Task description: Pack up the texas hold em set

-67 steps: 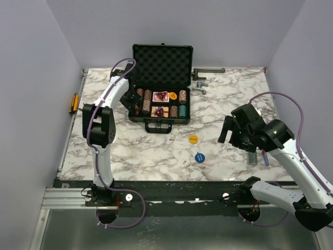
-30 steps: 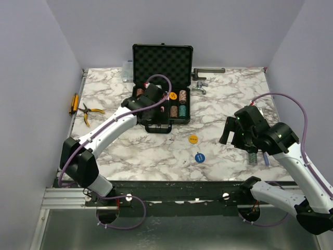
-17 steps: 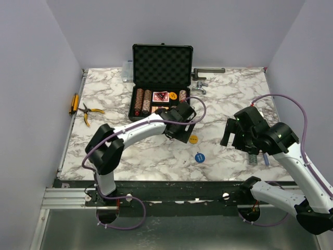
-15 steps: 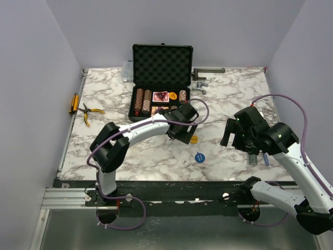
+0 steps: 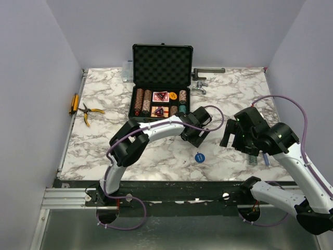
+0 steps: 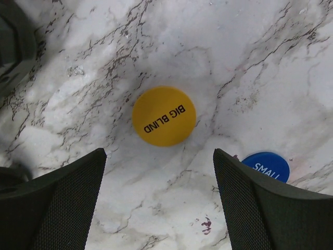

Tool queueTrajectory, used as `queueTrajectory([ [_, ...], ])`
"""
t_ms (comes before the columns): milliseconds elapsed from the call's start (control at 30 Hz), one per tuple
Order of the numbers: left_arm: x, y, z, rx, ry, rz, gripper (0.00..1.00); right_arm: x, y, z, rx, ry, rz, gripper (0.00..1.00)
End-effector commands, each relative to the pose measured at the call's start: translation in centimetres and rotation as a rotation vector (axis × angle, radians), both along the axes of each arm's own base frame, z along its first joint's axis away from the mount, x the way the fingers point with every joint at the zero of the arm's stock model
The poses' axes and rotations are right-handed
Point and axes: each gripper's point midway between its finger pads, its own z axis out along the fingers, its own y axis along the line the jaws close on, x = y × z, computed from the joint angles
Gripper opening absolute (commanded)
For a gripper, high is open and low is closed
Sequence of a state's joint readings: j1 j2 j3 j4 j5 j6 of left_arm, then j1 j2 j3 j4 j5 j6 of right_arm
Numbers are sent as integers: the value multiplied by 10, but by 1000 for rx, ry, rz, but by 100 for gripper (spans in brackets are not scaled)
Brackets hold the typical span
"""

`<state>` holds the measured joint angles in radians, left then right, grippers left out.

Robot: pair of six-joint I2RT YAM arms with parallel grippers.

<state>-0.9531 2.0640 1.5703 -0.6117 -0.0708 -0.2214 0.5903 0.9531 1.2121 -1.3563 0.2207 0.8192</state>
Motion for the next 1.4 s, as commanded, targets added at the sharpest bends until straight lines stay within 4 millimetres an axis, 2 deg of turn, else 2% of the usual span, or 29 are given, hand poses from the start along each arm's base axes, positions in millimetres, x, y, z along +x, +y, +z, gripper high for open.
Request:
queueTrajectory([
  [0,4,-18,-1,-39,1,-55,82,-6,2,-4,13,27,-4,100],
  [167,8,-21,-7,-24,1,-54,80,-7,4,-5,23,30,-9,100],
  [667,0,-20,-43,39,72,-49,61,-11,0,-9,13,34,-7,100],
  [833,-2,-22,-47,65,69,-31,58,-13,-2,-11,9,33,-4,100],
  [1167,-9,1,-60,137,80,76,59,-11,-5,-5,-1,11,-7,100],
  [1367,-9,4,-60,145,78,94,57,-10,-4,-6,3,11,-7,100],
])
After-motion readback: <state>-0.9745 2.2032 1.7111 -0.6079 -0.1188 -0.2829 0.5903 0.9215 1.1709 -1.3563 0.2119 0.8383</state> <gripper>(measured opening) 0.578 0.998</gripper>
